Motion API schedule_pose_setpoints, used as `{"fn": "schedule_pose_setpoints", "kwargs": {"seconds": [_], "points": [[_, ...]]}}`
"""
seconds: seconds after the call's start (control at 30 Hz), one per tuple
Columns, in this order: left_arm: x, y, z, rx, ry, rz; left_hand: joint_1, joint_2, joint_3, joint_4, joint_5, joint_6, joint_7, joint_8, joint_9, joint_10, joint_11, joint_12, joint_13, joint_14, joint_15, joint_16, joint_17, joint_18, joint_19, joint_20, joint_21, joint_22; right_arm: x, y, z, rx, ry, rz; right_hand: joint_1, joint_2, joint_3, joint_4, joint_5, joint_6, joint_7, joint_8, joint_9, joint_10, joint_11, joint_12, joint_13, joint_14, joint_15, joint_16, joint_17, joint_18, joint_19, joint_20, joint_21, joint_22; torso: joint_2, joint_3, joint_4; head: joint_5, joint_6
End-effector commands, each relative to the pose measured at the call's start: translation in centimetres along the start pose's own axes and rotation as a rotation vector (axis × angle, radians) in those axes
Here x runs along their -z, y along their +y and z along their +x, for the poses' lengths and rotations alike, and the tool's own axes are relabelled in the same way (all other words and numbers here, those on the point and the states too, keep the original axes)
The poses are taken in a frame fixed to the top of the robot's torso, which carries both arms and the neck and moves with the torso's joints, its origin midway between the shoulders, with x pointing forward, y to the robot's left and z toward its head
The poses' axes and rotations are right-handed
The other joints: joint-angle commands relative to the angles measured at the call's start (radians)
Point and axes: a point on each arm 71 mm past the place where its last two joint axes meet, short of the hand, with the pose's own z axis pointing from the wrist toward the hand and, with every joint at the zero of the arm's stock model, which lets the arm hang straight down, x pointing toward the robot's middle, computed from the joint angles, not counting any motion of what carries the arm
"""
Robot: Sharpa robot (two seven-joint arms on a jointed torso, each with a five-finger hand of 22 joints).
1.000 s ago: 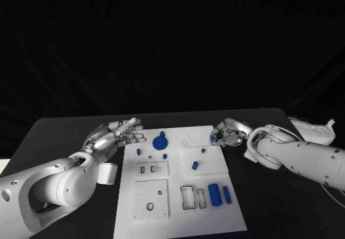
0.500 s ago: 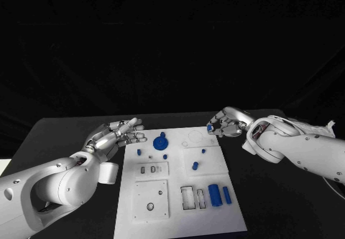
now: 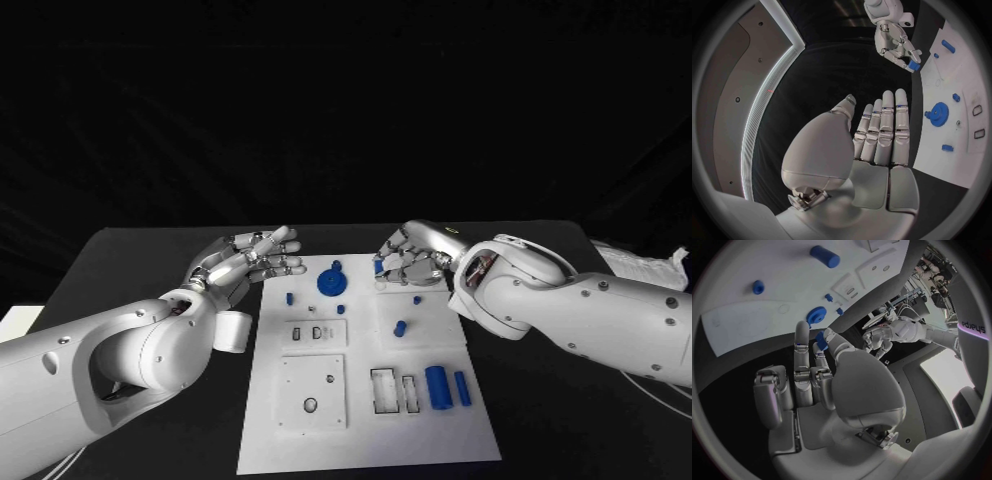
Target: Assemble the parts on the task board
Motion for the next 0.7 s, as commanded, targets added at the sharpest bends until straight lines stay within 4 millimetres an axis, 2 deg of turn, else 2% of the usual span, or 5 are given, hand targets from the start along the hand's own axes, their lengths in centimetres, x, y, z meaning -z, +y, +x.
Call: {"fn": "schedule_pose_setpoints", "kwargs": {"seconds": [0.03, 0.17, 0.33, 0.7], "points": [[-0.1, 0.0, 0.1, 0.01, 0.019, 0.006, 0.007, 0.0, -0.001, -0.006, -0.004, 0.003, 0.004, -0.004, -0.001, -0.002, 0.004, -0.003, -0.001, -0.007, -0.003, -0.007, 0.001, 0.01, -0.004, 0.004, 0.006, -0.001, -0.6, 1.3, 1.4, 0.071, 0.036, 0.009, -0.009, 0.002, 0.007, 0.002, -0.006, 0.023, -0.015, 0.001, 0.013, 0.107, -0.006, 0.005, 0.263, 0.013, -0.003, -0.005, -0.001, -0.014, 0.103, -0.007, 0.002, 0.263, -0.003, -0.0017, 0.0031, 0.017, -0.01], [-0.2, 0.0, 0.0, 0.009, 0.017, 0.006, 0.007, 0.0, -0.001, -0.006, -0.004, 0.003, 0.004, -0.004, -0.001, -0.002, 0.004, -0.003, -0.001, -0.007, -0.003, -0.007, 0.001, 0.01, -0.004, 0.004, 0.006, -0.001, -1.3, 3.0, 3.5, 0.061, 0.076, -0.017, -0.01, 0.003, 0.008, 0.003, -0.006, 0.023, -0.015, 0.001, 0.013, 0.107, -0.006, 0.005, 0.263, 0.013, -0.003, -0.005, -0.001, -0.014, 0.103, -0.007, 0.002, 0.263, -0.002, -0.0013, 0.0046, 0.028, -0.015], [-0.3, 0.0, 0.0, 0.01, 0.018, 0.005, 0.007, 0.0, -0.001, -0.006, -0.004, 0.003, 0.004, -0.004, -0.001, -0.002, 0.004, -0.003, -0.001, -0.007, -0.003, -0.007, 0.001, 0.01, -0.004, 0.004, 0.006, -0.001, -2.0, 4.5, 6.2, 0.06, 0.117, -0.048, -0.012, 0.004, 0.009, 0.003, -0.004, 0.022, -0.015, 0.0, 0.013, 0.107, -0.006, 0.005, 0.263, 0.014, -0.003, -0.005, -0.001, -0.014, 0.103, -0.007, 0.002, 0.263, -0.002, -0.0008, 0.0036, 0.04, -0.025], [-0.3, 0.1, 0.1, 0.011, 0.022, 0.002, 0.007, 0.0, -0.001, -0.006, -0.004, 0.003, 0.004, -0.004, -0.001, -0.002, 0.004, -0.003, -0.001, -0.007, -0.003, -0.007, 0.001, 0.01, -0.004, 0.004, 0.006, -0.001, -2.7, 5.6, 9.3, 0.092, 0.139, -0.08, -0.014, 0.003, 0.011, 0.002, 0.0, 0.021, -0.015, -0.002, 0.012, 0.107, -0.006, 0.005, 0.263, 0.014, -0.003, -0.005, -0.001, -0.014, 0.103, -0.007, 0.002, 0.263, -0.002, -0.0003, 0.0042, 0.047, -0.036]]}}
